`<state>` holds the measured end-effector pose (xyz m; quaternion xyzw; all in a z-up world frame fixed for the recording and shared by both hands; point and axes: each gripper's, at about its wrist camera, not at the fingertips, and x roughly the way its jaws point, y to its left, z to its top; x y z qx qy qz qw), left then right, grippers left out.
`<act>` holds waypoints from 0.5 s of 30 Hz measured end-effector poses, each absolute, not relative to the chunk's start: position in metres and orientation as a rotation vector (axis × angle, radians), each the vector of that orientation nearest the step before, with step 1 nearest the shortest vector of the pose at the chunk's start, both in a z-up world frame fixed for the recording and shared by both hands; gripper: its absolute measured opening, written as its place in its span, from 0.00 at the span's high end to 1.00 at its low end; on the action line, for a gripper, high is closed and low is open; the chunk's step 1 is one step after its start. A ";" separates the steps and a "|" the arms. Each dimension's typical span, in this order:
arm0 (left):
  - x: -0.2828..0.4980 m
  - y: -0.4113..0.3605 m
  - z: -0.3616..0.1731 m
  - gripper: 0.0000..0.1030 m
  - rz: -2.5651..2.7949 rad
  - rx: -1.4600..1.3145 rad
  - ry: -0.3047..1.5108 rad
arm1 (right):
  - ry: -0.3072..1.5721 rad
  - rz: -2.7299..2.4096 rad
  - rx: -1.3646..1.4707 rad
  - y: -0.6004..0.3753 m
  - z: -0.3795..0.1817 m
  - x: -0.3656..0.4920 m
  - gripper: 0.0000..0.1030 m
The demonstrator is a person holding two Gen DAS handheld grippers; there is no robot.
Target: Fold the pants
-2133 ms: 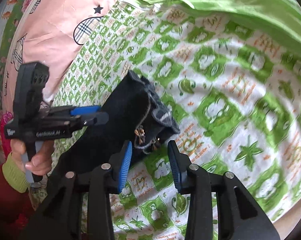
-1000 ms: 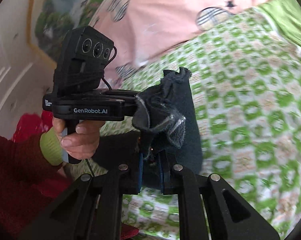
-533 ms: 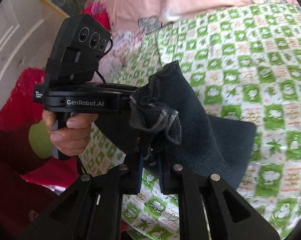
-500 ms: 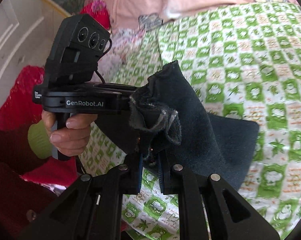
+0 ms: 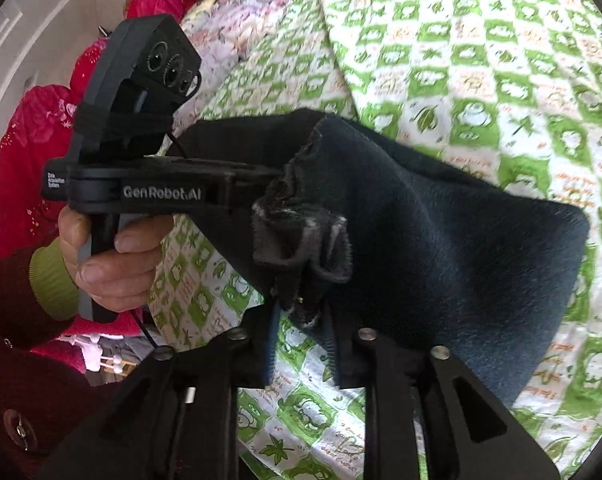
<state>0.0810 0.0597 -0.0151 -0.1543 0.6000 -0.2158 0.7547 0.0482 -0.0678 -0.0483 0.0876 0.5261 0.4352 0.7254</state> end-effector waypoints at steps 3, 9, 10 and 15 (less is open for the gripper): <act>0.077 0.071 -0.014 0.89 -0.428 -0.371 1.305 | 1.169 0.991 0.179 -0.060 -0.048 0.046 0.64; 0.062 0.093 -0.006 0.81 -0.349 -0.421 1.276 | 1.171 1.046 0.155 -0.046 -0.041 0.044 0.64; 0.059 0.098 -0.005 0.79 -0.333 -0.433 1.272 | 1.165 1.056 0.150 -0.043 -0.037 0.045 0.64; 0.043 0.124 0.000 0.75 -0.250 -0.502 1.249 | 1.128 1.083 0.141 -0.035 -0.019 0.049 0.64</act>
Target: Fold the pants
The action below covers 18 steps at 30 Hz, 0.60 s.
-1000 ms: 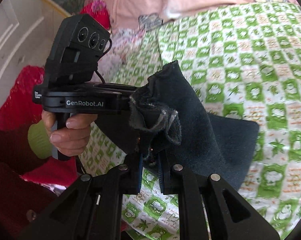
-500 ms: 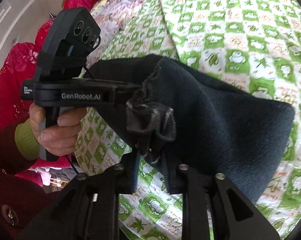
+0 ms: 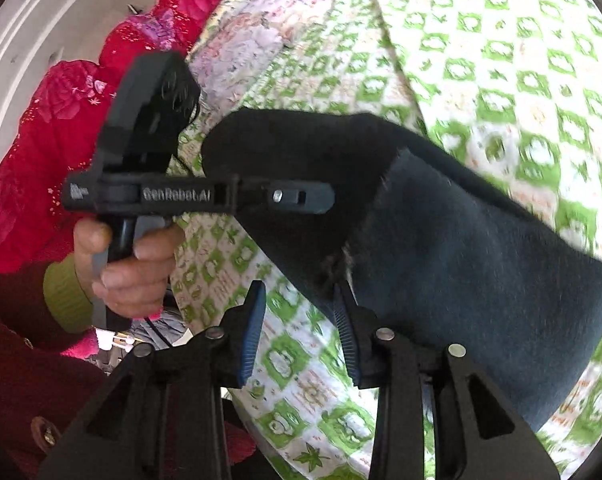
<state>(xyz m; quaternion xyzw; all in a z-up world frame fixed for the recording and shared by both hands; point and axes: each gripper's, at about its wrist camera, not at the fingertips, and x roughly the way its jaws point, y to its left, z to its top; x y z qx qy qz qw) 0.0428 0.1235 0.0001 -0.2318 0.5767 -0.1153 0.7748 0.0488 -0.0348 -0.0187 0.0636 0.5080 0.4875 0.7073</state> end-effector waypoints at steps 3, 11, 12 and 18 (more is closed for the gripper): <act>0.034 0.139 0.003 0.73 -0.196 -0.538 1.231 | 1.116 1.093 0.133 -0.027 -0.013 0.056 0.64; -0.003 0.190 0.008 0.58 -0.014 -0.655 1.188 | 1.110 1.100 0.063 0.007 -0.004 0.076 0.61; -0.009 0.198 0.008 0.56 0.007 -0.674 1.184 | 1.109 1.097 0.057 0.012 -0.003 0.080 0.57; -0.040 0.248 0.006 0.55 0.139 -0.772 1.146 | 1.113 1.117 0.027 0.050 0.000 0.098 0.56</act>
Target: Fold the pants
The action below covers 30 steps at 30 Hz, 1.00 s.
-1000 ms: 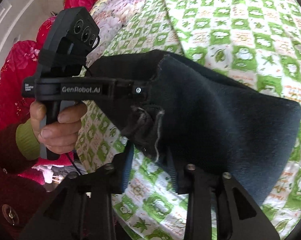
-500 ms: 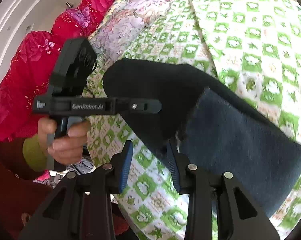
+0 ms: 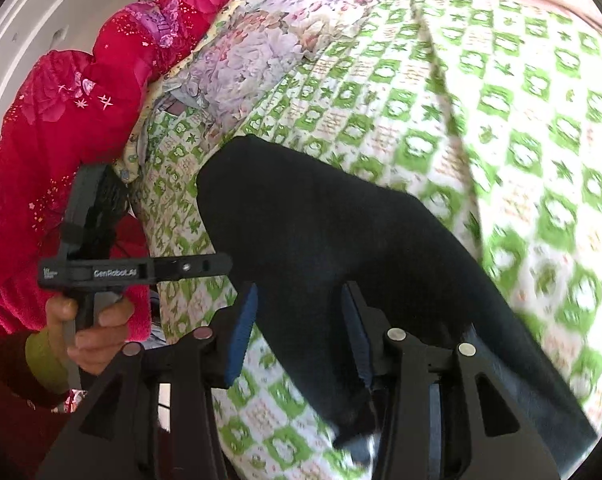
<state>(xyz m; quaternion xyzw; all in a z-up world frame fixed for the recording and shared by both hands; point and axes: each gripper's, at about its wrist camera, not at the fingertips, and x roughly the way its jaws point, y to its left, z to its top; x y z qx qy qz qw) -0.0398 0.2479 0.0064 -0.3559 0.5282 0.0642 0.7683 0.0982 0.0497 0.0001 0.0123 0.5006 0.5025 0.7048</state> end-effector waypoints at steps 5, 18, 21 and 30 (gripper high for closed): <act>-0.055 0.286 0.004 0.46 0.252 -0.835 1.116 | 1.126 1.158 -0.023 0.089 0.001 0.108 0.56; -0.047 0.332 -0.019 0.42 0.341 -0.946 1.104 | 1.139 1.238 -0.147 0.176 0.008 0.140 0.56; -0.044 0.337 -0.024 0.42 0.344 -0.969 1.102 | 1.146 1.260 -0.176 0.198 0.007 0.150 0.56; -0.033 0.349 -0.032 0.42 0.353 -0.996 1.097 | 1.189 1.327 -0.298 0.263 -0.011 0.166 0.56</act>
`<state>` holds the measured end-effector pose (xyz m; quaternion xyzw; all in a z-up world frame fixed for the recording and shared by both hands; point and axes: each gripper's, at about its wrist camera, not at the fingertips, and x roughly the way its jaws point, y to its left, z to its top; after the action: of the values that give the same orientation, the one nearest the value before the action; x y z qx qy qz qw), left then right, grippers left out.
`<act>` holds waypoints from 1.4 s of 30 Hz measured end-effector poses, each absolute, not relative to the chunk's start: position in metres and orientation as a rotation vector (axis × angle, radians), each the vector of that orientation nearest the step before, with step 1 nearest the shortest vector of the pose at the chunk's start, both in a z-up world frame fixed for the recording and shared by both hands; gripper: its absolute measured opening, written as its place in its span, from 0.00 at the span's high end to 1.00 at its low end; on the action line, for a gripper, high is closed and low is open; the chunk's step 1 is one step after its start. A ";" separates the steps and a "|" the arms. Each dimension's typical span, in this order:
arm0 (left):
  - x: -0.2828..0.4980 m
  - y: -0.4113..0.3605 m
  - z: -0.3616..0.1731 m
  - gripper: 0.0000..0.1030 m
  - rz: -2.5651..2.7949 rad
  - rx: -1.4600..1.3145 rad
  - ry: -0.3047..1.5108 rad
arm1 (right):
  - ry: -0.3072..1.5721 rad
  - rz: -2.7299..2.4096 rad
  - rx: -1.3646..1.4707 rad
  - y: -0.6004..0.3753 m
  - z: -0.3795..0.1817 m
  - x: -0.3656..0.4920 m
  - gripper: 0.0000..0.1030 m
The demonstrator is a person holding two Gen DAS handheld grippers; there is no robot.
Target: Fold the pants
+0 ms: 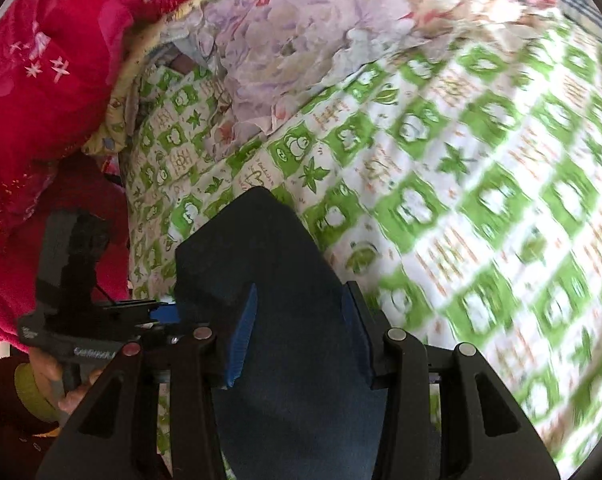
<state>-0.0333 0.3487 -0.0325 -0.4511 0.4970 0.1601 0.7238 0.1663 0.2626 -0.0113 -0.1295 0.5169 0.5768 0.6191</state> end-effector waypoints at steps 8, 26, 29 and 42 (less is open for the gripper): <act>-0.025 0.351 -0.037 0.44 0.358 -0.989 1.092 | 1.258 1.404 -0.400 0.303 -0.034 0.168 0.56; -0.013 0.314 0.029 0.83 0.319 -0.833 0.976 | 1.085 1.492 -0.272 0.244 0.021 0.163 0.78; -0.008 0.296 0.046 0.83 0.287 -0.800 0.953 | 1.045 1.485 -0.226 0.215 0.038 0.163 0.78; 0.008 0.201 0.098 0.84 0.139 -0.653 0.920 | 0.934 1.425 -0.082 0.097 0.066 0.159 0.79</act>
<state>0.0078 0.2011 0.0984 -0.3090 0.4355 0.0657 0.8429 0.1589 0.0967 0.0657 -0.0363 0.4126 0.6292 0.6577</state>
